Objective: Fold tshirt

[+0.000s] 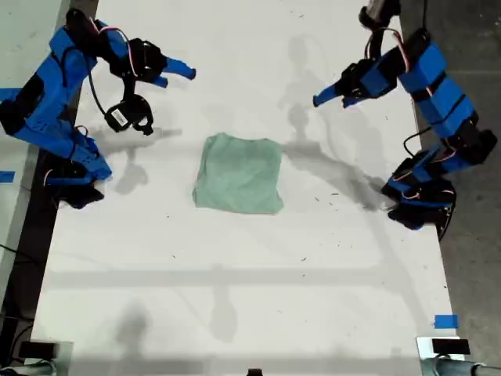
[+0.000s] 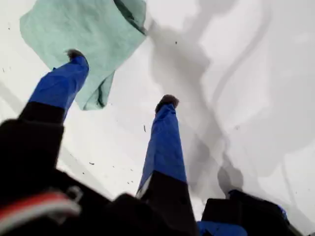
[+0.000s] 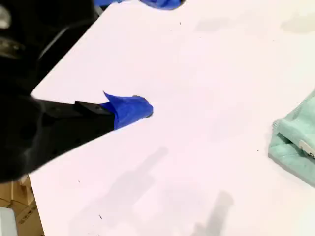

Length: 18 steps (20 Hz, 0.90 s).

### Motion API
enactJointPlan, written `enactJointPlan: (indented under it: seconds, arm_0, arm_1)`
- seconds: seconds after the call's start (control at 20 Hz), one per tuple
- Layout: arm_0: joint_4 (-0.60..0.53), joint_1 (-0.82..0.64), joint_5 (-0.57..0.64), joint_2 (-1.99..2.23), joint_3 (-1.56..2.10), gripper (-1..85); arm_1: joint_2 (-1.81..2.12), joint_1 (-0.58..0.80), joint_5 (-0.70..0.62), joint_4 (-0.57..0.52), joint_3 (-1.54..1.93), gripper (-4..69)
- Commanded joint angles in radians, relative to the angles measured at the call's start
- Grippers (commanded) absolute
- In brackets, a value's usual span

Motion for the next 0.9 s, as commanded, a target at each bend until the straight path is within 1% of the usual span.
enactJointPlan:
  seconds: [0.0, 0.05, 0.1, 0.2, 0.25, 0.4, 0.45, 0.5, 0.55, 0.6, 0.65, 0.7, 0.75, 0.8, 0.85]
  arm_0:
    - [-0.097, 0.055, -0.067, 0.256, 0.255, 27.1]
    - [-0.132, 0.087, -0.127, 0.348, 0.376, 24.2]
    - [-0.179, 0.138, -0.192, 0.448, 0.503, 18.1]
    - [-0.291, 0.276, -0.356, 0.652, 0.752, 0.1]
    - [-0.342, 0.350, -0.426, 0.744, 0.861, 0.1]
    - [-0.448, 0.531, -0.620, 0.986, 1.187, 0.1]
    - [-0.479, 0.588, -0.670, 1.081, 1.287, 0.1]
    - [-0.502, 0.641, -0.710, 1.184, 1.370, 0.1]
    - [-0.503, 0.683, -0.762, 1.295, 1.450, 0.1]
    - [-0.502, 0.710, -0.792, 1.434, 1.531, 0.1]
    - [-0.512, 0.719, -0.795, 1.578, 1.600, 0.1]
    - [-0.522, 0.742, -0.824, 1.600, 1.637, 0.1]
    - [-0.541, 0.746, -0.827, 1.552, 1.638, 0.1]
    - [-0.534, 0.744, -0.822, 1.569, 1.638, 0.1]
    - [-0.512, 0.741, -0.810, 1.615, 1.638, 0.2]
  arm_1:
    - [0.334, -0.026, 0.084, -0.051, 0.319, 27.2]
    - [0.456, -0.054, 0.132, -0.063, 0.442, 23.7]
    - [0.578, -0.095, 0.184, -0.067, 0.548, 20.9]
    - [0.808, -0.227, 0.313, -0.107, 0.738, 17.5]
    - [0.904, -0.298, 0.382, -0.135, 0.821, 14.4]
    - [1.164, -0.502, 0.594, -0.212, 1.108, 7.6]
    - [1.236, -0.572, 0.638, -0.252, 1.180, 5.7]
    - [1.241, -0.617, 0.676, -0.268, 1.186, 4.7]
    - [1.229, -0.621, 0.680, -0.272, 1.186, 3.9]
    - [1.215, -0.629, 0.690, -0.272, 1.181, 2.2]
    - [1.215, -0.635, 0.706, -0.278, 1.189, -0.3]
    - [1.259, -0.649, 0.730, -0.307, 1.252, -1.3]
    - [1.336, -0.683, 0.782, -0.327, 1.341, -1.3]
    - [1.448, -0.709, 0.828, -0.319, 1.439, -1.2]
    - [1.447, -0.715, 0.811, -0.330, 1.473, -1.2]
